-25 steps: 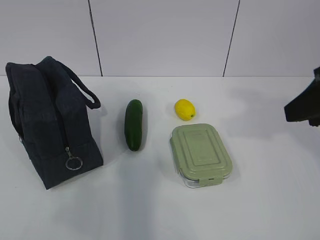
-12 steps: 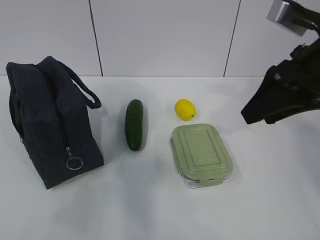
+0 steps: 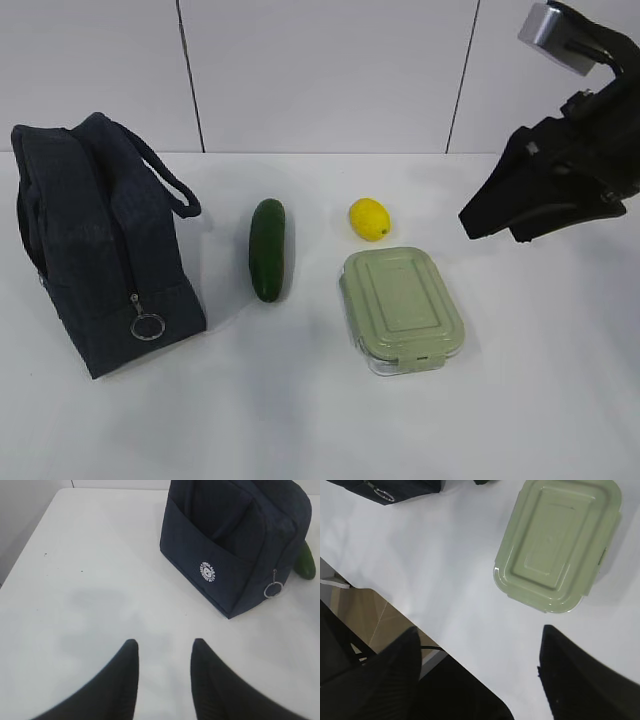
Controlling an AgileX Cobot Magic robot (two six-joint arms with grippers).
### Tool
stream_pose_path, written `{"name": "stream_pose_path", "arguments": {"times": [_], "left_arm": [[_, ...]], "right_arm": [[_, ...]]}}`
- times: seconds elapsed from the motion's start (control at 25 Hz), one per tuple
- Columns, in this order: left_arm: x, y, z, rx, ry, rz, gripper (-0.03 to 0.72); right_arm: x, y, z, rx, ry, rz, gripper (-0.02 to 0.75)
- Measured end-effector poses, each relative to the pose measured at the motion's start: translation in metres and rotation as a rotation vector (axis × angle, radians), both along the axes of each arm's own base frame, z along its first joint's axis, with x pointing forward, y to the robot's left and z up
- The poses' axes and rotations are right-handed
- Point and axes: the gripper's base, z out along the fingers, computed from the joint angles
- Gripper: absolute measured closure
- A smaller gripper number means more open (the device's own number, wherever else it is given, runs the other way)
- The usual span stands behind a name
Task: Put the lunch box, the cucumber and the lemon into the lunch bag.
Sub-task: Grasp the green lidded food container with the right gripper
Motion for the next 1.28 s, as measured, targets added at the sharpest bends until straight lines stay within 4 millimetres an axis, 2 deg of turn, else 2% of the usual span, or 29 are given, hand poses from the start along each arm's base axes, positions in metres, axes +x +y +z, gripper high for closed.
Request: {"name": "stream_pose_path", "arguments": {"times": [0.16, 0.28, 0.44, 0.6, 1.0, 1.28], "left_arm": [[0.0, 0.0, 0.0, 0.0, 0.0, 0.0, 0.448], [0.0, 0.0, 0.0, 0.0, 0.0, 0.0, 0.448], [0.0, 0.0, 0.0, 0.0, 0.0, 0.0, 0.448], [0.0, 0.0, 0.0, 0.0, 0.0, 0.0, 0.448], [0.0, 0.0, 0.0, 0.0, 0.0, 0.0, 0.448], [0.0, 0.0, 0.0, 0.0, 0.0, 0.0, 0.448]], "right_arm": [[0.002, 0.0, -0.002, 0.005, 0.005, 0.009, 0.167], [0.01, -0.002, -0.013, 0.07, 0.045, 0.03, 0.167], [0.031, -0.018, -0.034, 0.174, 0.089, -0.032, 0.167], [0.044, -0.033, -0.053, 0.208, 0.099, -0.054, 0.167], [0.07, -0.042, -0.126, 0.266, 0.158, -0.006, 0.167], [0.078, -0.053, -0.155, 0.301, 0.159, -0.017, 0.167]]}}
